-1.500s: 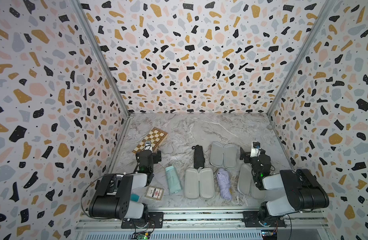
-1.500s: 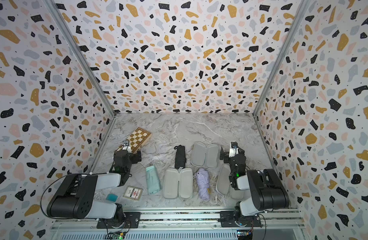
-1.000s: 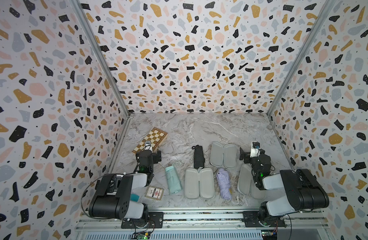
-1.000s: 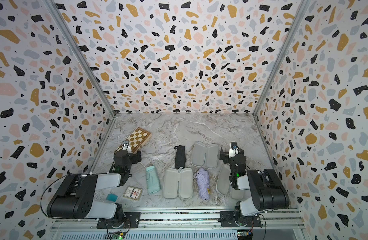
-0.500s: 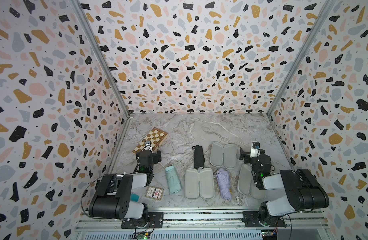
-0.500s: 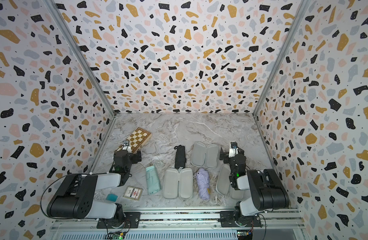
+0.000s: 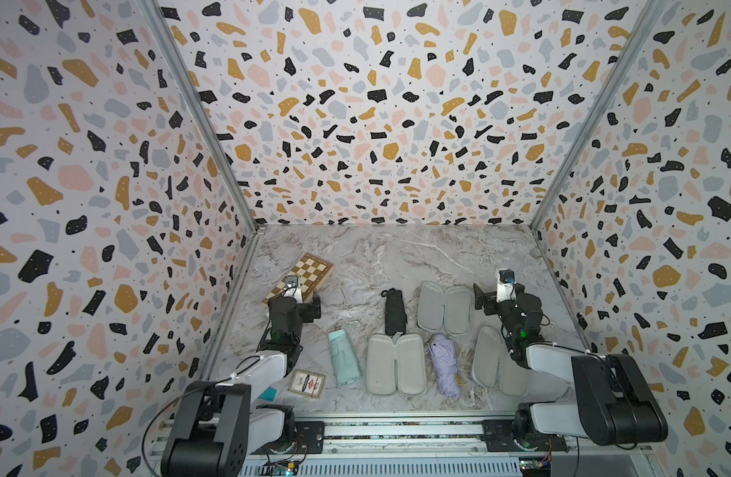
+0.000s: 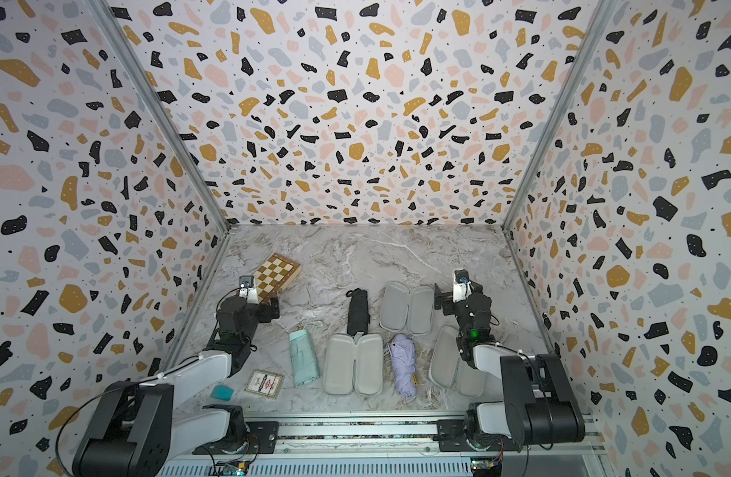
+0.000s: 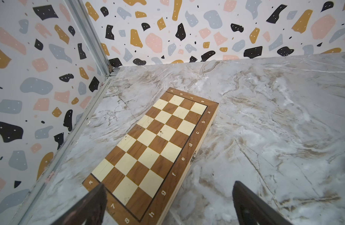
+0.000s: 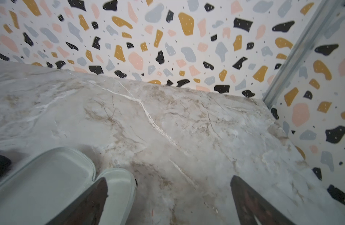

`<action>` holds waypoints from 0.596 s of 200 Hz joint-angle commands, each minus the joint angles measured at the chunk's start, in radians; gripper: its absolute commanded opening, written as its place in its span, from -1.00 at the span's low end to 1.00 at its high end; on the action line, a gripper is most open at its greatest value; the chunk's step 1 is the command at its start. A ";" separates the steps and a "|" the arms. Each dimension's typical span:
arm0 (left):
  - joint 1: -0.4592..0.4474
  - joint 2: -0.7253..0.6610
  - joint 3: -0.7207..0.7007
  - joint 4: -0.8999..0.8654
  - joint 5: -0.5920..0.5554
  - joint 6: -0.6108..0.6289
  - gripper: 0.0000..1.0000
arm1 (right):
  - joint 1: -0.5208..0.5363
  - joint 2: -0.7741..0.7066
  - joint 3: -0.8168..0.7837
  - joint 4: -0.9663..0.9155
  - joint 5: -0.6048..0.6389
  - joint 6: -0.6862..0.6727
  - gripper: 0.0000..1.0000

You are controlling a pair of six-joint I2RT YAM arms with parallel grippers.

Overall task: Put umbrellas into zippered umbrella sleeves
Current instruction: Pick up the umbrella from the center of the board.

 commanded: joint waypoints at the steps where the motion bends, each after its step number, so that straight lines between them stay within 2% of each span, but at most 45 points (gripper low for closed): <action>1: 0.004 -0.133 0.040 -0.092 0.105 -0.041 0.98 | 0.003 -0.100 0.025 -0.130 -0.151 -0.025 0.99; 16: 0.004 -0.204 0.040 -0.073 0.176 -0.168 0.97 | 0.008 -0.159 0.053 -0.219 -0.188 0.022 0.99; 37: 0.003 -0.221 0.074 -0.126 0.212 -0.409 0.98 | 0.009 -0.206 0.160 -0.484 -0.166 0.246 0.99; 54: 0.004 -0.217 0.102 -0.193 0.280 -0.527 0.98 | 0.011 -0.216 0.229 -0.642 -0.256 0.266 0.99; 72: 0.004 -0.238 0.076 -0.140 0.376 -0.620 0.97 | 0.008 -0.239 0.215 -0.652 -0.313 0.356 0.99; 97: 0.004 -0.347 0.009 -0.068 0.463 -0.693 0.98 | 0.006 -0.267 0.164 -0.568 -0.599 0.372 0.99; 119: 0.003 -0.406 -0.043 -0.074 0.439 -0.783 0.98 | 0.002 -0.307 0.135 -0.560 -0.609 0.486 1.00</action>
